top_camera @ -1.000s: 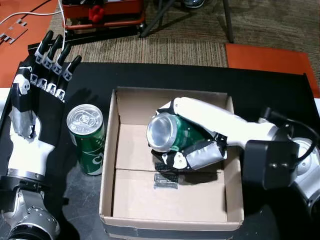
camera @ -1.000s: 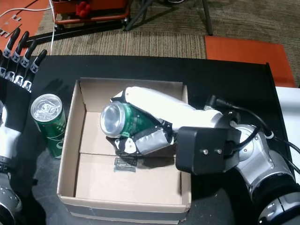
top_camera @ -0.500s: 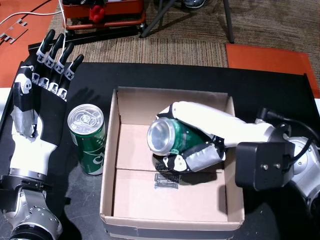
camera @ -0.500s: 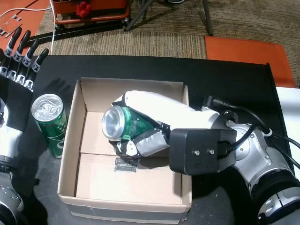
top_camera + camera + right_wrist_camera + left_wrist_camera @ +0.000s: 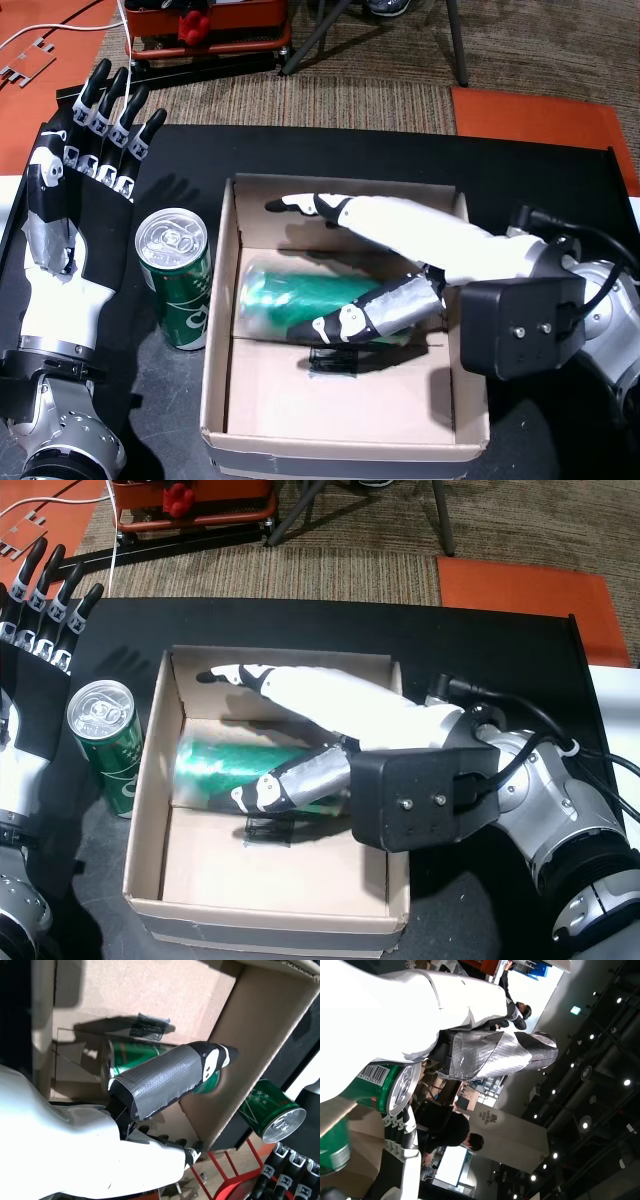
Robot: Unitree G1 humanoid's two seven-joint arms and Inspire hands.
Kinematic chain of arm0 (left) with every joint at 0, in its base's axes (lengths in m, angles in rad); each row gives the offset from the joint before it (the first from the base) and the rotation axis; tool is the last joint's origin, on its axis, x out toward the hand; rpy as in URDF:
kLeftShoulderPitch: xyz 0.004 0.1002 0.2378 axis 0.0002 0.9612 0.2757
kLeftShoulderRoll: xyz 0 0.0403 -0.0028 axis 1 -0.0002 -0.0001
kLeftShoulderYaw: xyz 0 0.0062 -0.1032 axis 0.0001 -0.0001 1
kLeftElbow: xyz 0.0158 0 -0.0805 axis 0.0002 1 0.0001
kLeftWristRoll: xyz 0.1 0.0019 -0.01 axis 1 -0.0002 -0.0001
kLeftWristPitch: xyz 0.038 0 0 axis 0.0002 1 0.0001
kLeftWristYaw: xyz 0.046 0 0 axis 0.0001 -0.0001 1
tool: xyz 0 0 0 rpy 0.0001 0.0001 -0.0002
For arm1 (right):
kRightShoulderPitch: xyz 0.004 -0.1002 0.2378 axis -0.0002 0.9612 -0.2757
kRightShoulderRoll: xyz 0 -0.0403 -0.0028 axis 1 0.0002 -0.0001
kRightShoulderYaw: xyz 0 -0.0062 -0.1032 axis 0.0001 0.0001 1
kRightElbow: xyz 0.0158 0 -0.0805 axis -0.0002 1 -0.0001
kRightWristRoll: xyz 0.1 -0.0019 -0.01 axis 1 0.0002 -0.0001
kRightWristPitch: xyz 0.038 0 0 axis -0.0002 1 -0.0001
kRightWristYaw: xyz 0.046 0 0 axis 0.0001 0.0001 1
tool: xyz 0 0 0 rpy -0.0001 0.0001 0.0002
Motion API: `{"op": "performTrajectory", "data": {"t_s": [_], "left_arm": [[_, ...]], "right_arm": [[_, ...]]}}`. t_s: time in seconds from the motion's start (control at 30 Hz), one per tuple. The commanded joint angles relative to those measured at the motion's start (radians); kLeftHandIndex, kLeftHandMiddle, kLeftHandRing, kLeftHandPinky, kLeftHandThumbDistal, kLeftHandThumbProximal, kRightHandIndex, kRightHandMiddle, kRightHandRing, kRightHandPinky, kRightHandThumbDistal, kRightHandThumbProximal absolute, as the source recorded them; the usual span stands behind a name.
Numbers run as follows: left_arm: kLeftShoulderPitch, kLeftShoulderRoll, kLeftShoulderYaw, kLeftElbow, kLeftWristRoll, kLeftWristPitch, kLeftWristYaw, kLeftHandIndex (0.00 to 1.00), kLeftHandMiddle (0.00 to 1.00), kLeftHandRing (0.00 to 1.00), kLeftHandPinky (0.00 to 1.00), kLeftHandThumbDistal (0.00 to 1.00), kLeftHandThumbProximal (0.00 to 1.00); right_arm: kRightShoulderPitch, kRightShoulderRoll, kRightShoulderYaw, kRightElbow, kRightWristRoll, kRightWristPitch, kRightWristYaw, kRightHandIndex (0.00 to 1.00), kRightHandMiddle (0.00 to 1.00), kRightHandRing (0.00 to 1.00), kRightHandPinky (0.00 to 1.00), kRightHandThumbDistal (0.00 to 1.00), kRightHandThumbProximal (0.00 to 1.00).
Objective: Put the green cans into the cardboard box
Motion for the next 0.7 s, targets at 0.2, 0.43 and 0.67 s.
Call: {"op": "performTrajectory", "data": {"t_s": [0.2,0.43,0.67], "left_arm": [[-0.001,-0.003,-0.005,-0.011,0.003,-0.014,0.003,0.93,0.97,1.0,0.97,0.47,1.0],[-0.002,-0.002,-0.003,-0.01,0.0,-0.014,-0.001,0.93,0.97,1.0,0.97,0.45,1.0],[-0.001,-0.002,0.0,-0.01,-0.004,-0.013,-0.01,0.94,0.97,1.0,0.98,0.44,1.0]], "right_arm": [[-0.004,-0.004,-0.002,-0.008,0.008,-0.003,-0.001,0.9,0.98,1.0,1.0,1.0,0.51],[-0.005,-0.004,-0.003,-0.007,0.01,-0.002,0.003,0.91,0.97,1.0,1.0,1.0,0.44],[-0.002,-0.016,-0.016,-0.033,0.023,-0.009,0.003,0.93,0.96,1.0,1.0,1.0,0.57]]}}
